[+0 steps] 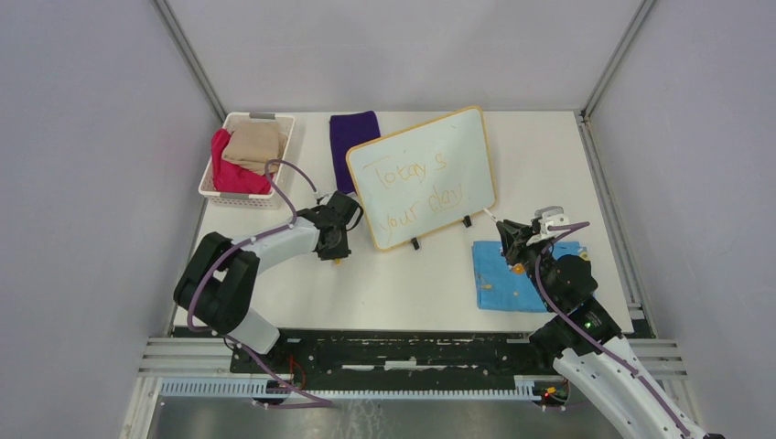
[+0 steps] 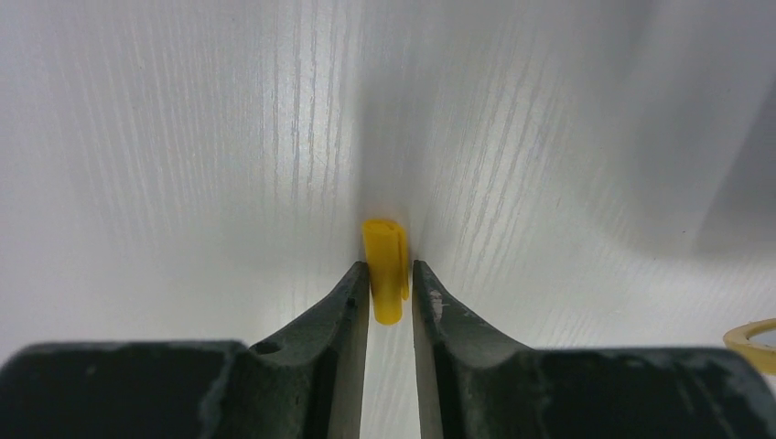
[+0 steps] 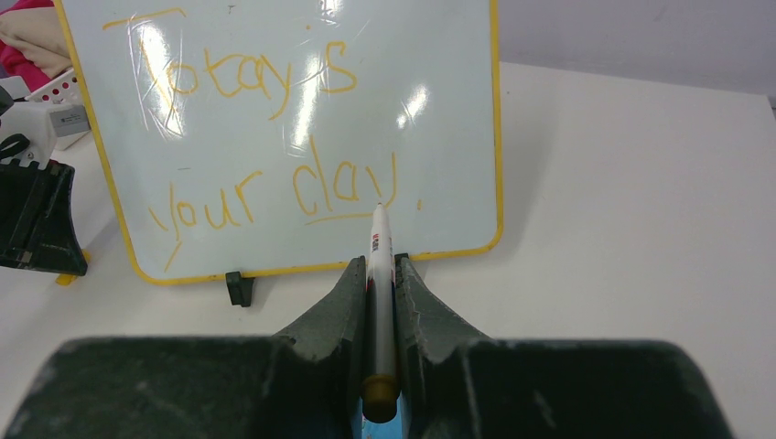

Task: Write a sentence on the whiteboard
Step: Close the whiteboard marker at the center of the board.

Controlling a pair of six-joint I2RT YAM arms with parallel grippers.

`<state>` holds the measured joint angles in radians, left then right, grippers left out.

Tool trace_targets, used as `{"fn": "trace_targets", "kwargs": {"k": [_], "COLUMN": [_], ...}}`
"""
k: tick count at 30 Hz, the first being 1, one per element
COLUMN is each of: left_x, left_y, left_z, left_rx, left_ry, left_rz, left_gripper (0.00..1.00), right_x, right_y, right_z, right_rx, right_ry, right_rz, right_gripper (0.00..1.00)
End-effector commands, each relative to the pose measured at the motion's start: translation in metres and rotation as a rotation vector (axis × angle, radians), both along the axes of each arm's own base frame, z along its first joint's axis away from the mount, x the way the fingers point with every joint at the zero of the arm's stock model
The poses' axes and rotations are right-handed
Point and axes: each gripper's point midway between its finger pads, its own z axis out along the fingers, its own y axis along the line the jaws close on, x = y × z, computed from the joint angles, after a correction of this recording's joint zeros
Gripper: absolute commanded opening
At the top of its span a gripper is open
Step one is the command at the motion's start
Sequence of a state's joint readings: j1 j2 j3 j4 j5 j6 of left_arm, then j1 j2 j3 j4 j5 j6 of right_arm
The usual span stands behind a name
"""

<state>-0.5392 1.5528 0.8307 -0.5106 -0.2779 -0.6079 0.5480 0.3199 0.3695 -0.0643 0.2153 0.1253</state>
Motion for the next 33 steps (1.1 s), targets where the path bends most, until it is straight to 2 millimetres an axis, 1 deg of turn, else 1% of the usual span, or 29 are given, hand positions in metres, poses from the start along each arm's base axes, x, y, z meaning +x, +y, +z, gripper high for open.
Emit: {"fn": "trace_targets", "kwargs": {"k": [1, 4, 6, 7, 9, 13, 15, 17, 18, 20, 25, 28, 29, 30, 31, 32, 33], "left_x": [-0.014, -0.014, -0.012, -0.01, -0.008, -0.003, 0.0, 0.004, 0.006, 0.009, 0.012, 0.014, 0.015, 0.015, 0.016, 0.018, 0.018], "left_y": [0.007, 0.009, 0.009, 0.009, 0.01, 0.012, 0.012, 0.011, 0.01, 0.009, 0.0, -0.013, -0.02, -0.025, -0.031, -0.038, -0.044], "left_z": [-0.017, -0.018, -0.014, -0.012, -0.006, 0.007, 0.02, 0.042, 0.056, 0.089, 0.178, 0.225, 0.24, 0.256, 0.271, 0.29, 0.304], "left_rx": [0.036, 0.04, 0.036, 0.035, 0.033, 0.031, 0.015, -0.015, -0.032, -0.083, -0.236, -0.326, -0.367, -0.402, -0.436, -0.475, -0.51], "left_ry": [0.058, 0.055, 0.035, 0.024, 0.001, -0.04, -0.076, -0.132, -0.167, -0.253, -0.5, -0.63, -0.672, -0.716, -0.757, -0.813, -0.849], "left_rz": [-0.015, -0.01, 0.003, 0.007, 0.013, 0.029, 0.043, 0.051, 0.053, 0.052, -0.029, -0.115, -0.149, -0.18, -0.21, -0.236, -0.266], "left_gripper": [0.29, 0.26, 0.25, 0.24, 0.19, 0.03, 0.02, 0.02, 0.02, 0.02, 0.02, 0.02, 0.02, 0.02, 0.02, 0.02, 0.02], "right_x": [0.001, 0.001, 0.001, 0.001, 0.001, 0.001, 0.001, 0.001, 0.001, 0.001, 0.004, 0.006, 0.007, 0.009, 0.009, 0.01, 0.011], "right_y": [0.0, 0.0, 0.0, 0.0, 0.0, 0.001, 0.002, 0.002, 0.003, 0.003, 0.006, 0.014, 0.018, 0.022, 0.027, 0.032, 0.037], "right_z": [0.011, 0.011, 0.011, 0.011, 0.013, 0.014, 0.016, 0.019, 0.022, 0.028, 0.057, 0.078, 0.092, 0.101, 0.114, 0.126, 0.137], "right_rx": [0.024, 0.022, 0.021, 0.02, 0.02, 0.019, 0.017, 0.012, 0.01, 0.006, 0.008, 0.029, 0.051, 0.062, 0.08, 0.097, 0.114], "right_ry": [-0.035, -0.034, -0.032, -0.032, -0.032, -0.026, -0.027, -0.027, -0.029, -0.035, -0.083, -0.118, -0.153, -0.169, -0.196, -0.216, -0.234], "right_rz": [-0.005, -0.003, -0.004, -0.005, -0.006, -0.001, 0.005, 0.009, 0.011, 0.014, 0.026, 0.056, 0.069, 0.087, 0.107, 0.126, 0.145], "right_gripper": [0.0, 0.0, 0.0, 0.0, 0.0, 0.0, 0.0, 0.0, 0.0, 0.0, 0.0, 0.0, 0.0, 0.0, 0.0, 0.0, 0.0]}}
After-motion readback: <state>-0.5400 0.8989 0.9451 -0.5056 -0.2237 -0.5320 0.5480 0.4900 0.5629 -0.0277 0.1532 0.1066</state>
